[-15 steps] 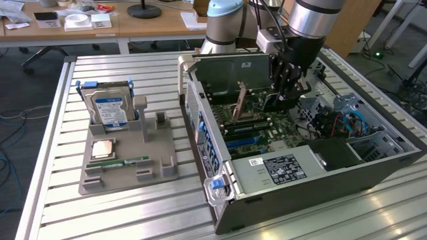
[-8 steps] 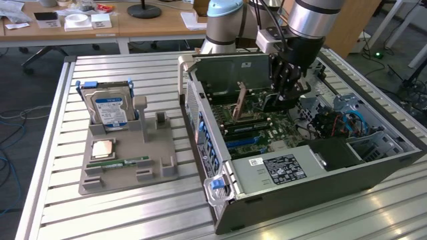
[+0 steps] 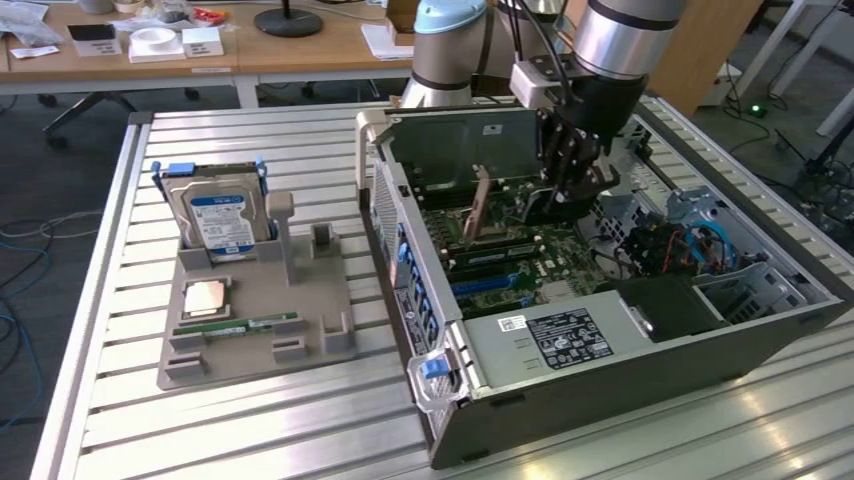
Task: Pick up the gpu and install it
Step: 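Insert the gpu into the slot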
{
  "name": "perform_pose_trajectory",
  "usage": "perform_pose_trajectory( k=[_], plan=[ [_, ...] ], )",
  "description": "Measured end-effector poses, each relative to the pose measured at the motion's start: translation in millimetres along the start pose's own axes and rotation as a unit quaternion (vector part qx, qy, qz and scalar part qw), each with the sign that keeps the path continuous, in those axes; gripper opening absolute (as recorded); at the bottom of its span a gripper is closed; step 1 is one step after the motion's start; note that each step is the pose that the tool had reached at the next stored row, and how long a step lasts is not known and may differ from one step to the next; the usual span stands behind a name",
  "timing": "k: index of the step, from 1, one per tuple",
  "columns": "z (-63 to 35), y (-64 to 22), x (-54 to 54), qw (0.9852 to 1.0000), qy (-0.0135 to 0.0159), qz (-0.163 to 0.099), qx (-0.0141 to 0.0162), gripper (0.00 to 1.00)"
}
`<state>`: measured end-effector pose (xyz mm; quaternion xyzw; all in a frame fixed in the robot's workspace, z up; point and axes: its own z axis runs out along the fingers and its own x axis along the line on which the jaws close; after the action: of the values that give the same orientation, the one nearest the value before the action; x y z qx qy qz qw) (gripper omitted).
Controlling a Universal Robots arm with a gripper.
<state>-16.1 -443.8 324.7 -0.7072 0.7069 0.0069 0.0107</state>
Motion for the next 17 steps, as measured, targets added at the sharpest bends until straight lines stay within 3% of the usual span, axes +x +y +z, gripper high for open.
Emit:
perform_pose_trajectory(
  k=[9, 17],
  plan=[
    [0.5, 0.2, 0.0, 1.0000, -0.0001, 0.000, 0.0000, 0.26],
    [7.3, 1.1, 0.2, 1.0000, 0.0001, 0.000, 0.0000, 0.26]
  ],
)
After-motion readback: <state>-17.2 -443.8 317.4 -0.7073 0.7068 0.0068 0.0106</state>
